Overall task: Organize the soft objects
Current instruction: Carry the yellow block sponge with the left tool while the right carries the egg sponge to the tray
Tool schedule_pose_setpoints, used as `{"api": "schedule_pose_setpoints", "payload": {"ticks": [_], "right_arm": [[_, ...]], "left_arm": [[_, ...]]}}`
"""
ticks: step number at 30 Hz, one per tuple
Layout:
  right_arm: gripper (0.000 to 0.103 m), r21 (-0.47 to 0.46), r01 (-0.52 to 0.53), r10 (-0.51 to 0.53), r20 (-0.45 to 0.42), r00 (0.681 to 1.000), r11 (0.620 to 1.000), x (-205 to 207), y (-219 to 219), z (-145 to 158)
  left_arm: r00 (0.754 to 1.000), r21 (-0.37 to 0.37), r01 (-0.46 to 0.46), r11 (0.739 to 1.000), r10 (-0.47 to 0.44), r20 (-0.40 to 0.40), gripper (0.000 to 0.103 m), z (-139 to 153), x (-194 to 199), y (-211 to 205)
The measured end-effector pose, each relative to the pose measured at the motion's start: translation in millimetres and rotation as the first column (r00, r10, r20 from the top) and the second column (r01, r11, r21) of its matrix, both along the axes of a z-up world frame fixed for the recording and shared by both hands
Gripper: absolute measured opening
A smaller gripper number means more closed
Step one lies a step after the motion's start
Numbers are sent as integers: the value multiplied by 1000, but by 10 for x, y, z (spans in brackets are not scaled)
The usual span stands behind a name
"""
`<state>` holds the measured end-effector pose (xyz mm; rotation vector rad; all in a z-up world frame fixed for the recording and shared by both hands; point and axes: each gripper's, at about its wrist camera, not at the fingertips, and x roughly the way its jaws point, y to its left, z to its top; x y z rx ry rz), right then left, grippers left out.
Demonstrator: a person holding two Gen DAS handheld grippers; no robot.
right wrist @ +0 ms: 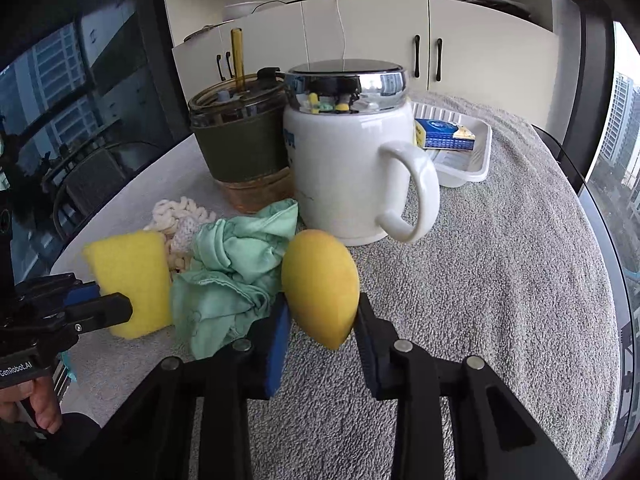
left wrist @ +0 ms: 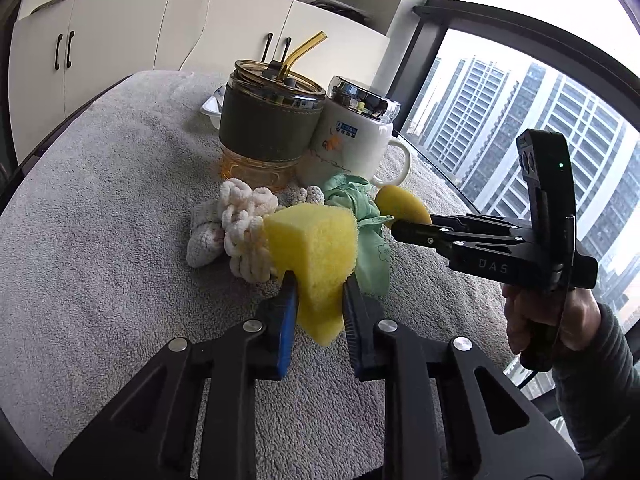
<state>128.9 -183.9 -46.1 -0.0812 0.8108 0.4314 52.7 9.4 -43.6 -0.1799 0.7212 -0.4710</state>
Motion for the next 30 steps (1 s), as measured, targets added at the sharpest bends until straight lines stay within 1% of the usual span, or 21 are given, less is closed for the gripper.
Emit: {"api": "schedule_pose_setpoints", "payload": {"ticks": [9,16,24,30], "right_arm": [[34,15,17,-17,42,999,1000,-302,-83,273],[34,3,16,-16,49,999,1000,-396,-77,349],[34,-34,25,-23,33,999,999,-462,-186,404],[34,-57,53,-51,38,998,997,-390,-381,521]], "left_arm": [[999,-4,5,1000,-5,49,20,257,-156,111],[999,10,4,1000,-5,53,20,295,-148,171],[998,41,-21,999,18,57,20,437,-30,373],[995,88,-41,995,33,92,20,613,131,526]]}}
